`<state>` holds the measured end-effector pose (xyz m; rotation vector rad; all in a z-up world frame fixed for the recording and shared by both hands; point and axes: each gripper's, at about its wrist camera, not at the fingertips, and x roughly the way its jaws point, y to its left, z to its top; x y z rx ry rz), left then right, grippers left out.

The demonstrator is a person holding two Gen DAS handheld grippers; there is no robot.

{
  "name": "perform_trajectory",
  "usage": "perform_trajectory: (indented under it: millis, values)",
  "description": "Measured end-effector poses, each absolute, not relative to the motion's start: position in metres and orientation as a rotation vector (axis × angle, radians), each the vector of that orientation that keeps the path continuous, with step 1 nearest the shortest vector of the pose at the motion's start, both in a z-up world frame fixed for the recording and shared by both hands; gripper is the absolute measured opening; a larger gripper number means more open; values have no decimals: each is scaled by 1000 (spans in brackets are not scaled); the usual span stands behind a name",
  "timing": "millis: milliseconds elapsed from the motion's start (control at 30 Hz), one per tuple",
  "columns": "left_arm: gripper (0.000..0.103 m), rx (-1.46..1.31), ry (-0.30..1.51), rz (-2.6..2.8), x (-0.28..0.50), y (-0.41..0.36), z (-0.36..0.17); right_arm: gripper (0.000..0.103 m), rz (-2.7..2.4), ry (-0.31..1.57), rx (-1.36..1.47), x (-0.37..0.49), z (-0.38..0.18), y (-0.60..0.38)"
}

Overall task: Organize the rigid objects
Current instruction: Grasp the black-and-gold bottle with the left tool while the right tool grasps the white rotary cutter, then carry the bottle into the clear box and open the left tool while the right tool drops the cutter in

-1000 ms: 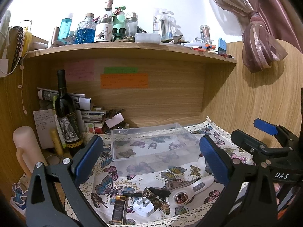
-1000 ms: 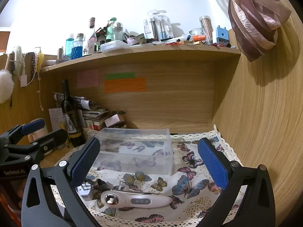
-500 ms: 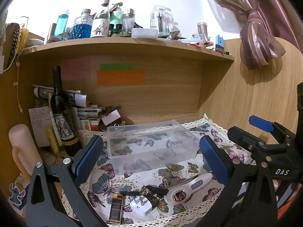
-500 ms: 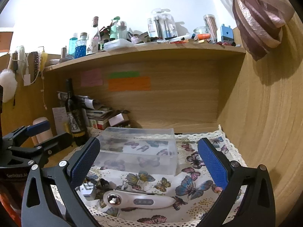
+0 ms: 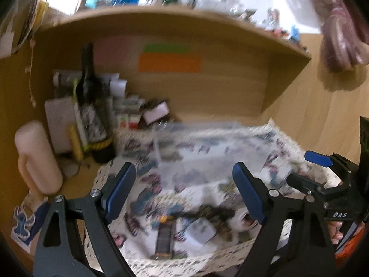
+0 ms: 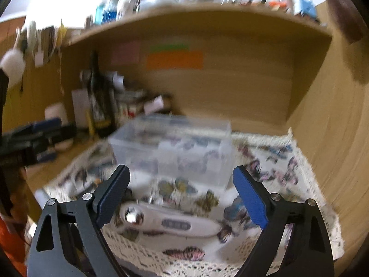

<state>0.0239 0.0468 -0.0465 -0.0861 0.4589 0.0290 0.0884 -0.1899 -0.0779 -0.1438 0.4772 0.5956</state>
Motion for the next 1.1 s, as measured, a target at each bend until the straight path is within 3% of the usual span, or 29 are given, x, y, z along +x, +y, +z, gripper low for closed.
perform_trajectory:
  millis: [400,633,733,800,1067,1100]
  values:
    - [72,-133,759,72,27,81,-130,91,713,708,-291,103,-132,-158]
    - [66,-69,798,41,31,75,-141,89,740,726,-361,114,-130,-140]
    - [56,-36,813,33,40,71,-143,87,773,739,-404,119,-130,-130]
    - [43,-27,829,23,46,70,-146,74,787,759,-432,122,-133,-124]
    - [37,2,825,-10,55,65,-150,53,745,719,-464,117,-136,-121]
    - [28,3,816,-16,55,65,-151,46,737,704,-457,116,-134,-124]
